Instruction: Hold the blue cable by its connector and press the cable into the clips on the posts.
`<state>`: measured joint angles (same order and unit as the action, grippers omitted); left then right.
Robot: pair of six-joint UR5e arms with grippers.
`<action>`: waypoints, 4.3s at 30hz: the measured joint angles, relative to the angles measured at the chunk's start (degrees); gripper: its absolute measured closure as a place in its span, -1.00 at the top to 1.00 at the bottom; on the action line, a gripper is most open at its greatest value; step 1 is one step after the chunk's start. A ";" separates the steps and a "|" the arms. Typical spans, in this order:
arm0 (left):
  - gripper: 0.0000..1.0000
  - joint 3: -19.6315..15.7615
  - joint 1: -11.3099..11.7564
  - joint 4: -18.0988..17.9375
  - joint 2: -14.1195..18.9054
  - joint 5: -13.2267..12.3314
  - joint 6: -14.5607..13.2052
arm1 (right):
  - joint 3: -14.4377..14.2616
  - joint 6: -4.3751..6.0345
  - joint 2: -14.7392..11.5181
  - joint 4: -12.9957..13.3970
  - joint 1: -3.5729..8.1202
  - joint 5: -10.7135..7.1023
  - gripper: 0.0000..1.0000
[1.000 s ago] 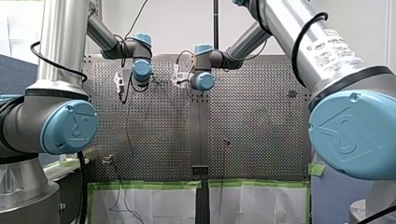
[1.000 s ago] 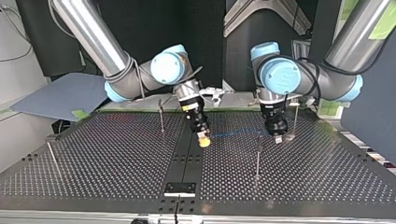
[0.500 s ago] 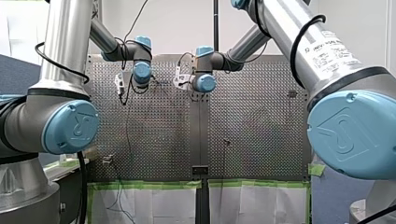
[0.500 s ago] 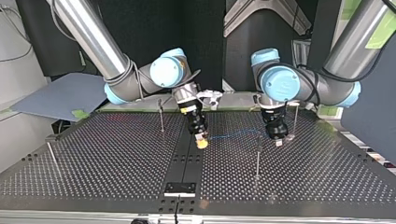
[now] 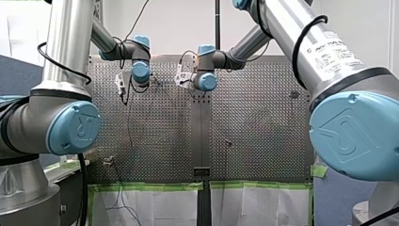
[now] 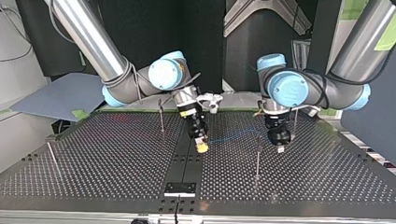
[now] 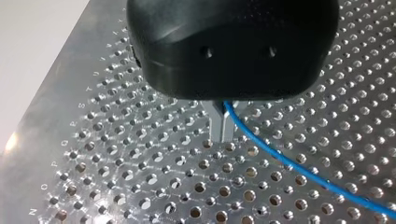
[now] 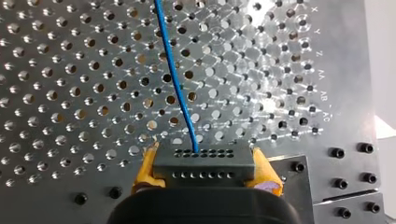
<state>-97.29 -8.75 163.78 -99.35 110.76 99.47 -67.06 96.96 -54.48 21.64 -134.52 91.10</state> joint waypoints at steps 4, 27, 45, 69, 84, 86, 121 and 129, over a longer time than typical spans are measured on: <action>-1.00 0.22 0.80 -0.07 0.00 -1.16 0.53 | 0.65 0.00 0.50 -0.05 0.24 -0.10 -1.00; -1.00 3.52 2.94 0.77 -2.29 -6.42 4.68 | 3.97 0.00 2.60 -0.40 2.53 -0.43 -1.00; 1.00 3.54 3.06 1.27 -2.29 -6.71 1.20 | 4.01 -0.09 2.57 -1.95 2.59 -0.48 -1.00; 1.00 -1.98 2.28 5.31 -1.89 -12.68 10.48 | 3.97 -0.27 2.58 -3.37 2.55 -0.39 -1.00; 1.00 -9.04 2.36 2.97 1.18 -10.22 15.53 | 3.99 -0.43 2.57 -3.89 2.33 -0.33 -1.00; 1.00 -9.50 2.50 3.00 2.25 -10.34 15.99 | 3.99 -0.46 2.57 -4.02 2.33 -0.32 -1.00; 1.00 -12.56 0.67 11.97 14.57 -14.55 7.82 | 3.99 -0.18 2.57 -4.67 2.23 -0.30 -1.00; 1.00 -12.55 0.64 11.47 14.59 -14.66 3.74 | 3.98 -0.26 2.58 -4.70 2.22 -0.27 -1.00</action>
<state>-109.84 -8.11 175.25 -84.75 96.10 103.22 -63.08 96.70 -51.90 16.94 -132.31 90.83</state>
